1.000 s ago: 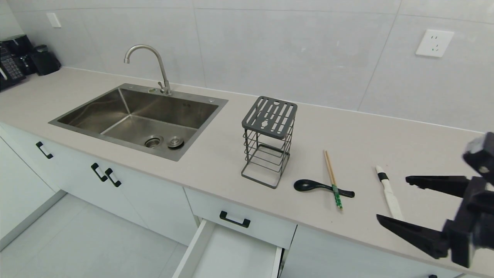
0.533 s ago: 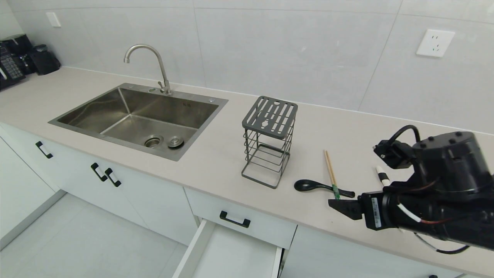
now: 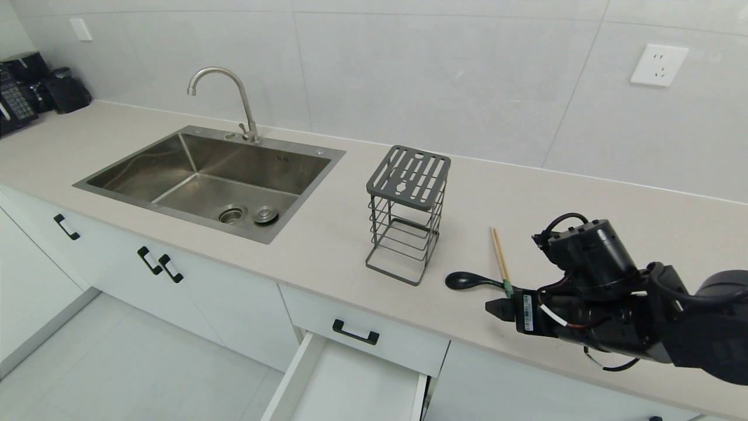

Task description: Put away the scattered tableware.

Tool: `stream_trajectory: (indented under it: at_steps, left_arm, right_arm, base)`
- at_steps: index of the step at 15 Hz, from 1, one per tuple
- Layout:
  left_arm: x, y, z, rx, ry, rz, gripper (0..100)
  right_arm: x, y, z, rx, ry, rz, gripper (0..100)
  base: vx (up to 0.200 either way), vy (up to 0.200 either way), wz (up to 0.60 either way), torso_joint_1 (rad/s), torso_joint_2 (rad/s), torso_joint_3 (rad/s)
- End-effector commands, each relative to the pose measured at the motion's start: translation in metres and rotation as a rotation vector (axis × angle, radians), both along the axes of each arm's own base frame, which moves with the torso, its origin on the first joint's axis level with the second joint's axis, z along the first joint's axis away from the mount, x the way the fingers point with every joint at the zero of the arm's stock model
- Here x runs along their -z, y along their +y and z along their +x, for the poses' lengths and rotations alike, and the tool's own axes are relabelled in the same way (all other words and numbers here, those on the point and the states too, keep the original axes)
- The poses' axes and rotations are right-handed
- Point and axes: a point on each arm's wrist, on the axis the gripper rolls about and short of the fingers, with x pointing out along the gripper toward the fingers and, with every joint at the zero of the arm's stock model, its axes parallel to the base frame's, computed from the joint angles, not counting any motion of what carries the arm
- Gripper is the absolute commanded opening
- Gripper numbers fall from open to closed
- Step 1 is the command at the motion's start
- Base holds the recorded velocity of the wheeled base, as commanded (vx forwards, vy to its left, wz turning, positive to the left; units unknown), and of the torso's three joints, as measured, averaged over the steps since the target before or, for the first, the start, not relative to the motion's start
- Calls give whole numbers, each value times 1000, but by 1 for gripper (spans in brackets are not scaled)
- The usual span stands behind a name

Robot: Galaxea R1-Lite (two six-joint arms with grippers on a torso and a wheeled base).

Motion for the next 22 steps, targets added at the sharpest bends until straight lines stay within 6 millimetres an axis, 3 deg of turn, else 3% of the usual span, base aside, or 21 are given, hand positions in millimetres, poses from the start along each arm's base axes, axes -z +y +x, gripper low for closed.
stream_trajectory:
  at_steps: [1, 8, 11, 14, 22]
  left_arm:
    - [0, 0, 0, 1, 1, 0, 100]
    - [0, 0, 0, 1, 1, 0, 100]
    - [0, 0, 0, 1, 1, 0, 100]
    - [0, 0, 0, -1, 1, 0, 100]
    - [0, 0, 0, 1, 1, 0, 100]
  right_arm:
    - [13, 1, 4, 21, 43, -14, 100]
    - [26, 7, 20, 36, 72, -24, 100]
    - [32, 18, 40, 42, 66, -18, 100]
    - [42, 12, 46, 64, 92, -36, 100]
    - [44, 18, 67, 63, 30, -12, 100]
  base:
    - [0, 0, 0, 0, 0, 0]
    - [0, 0, 0, 0, 0, 0]
    - [0, 0, 0, 0, 0, 0]
    - [0, 0, 0, 0, 0, 0]
    - [0, 0, 0, 0, 0, 0]
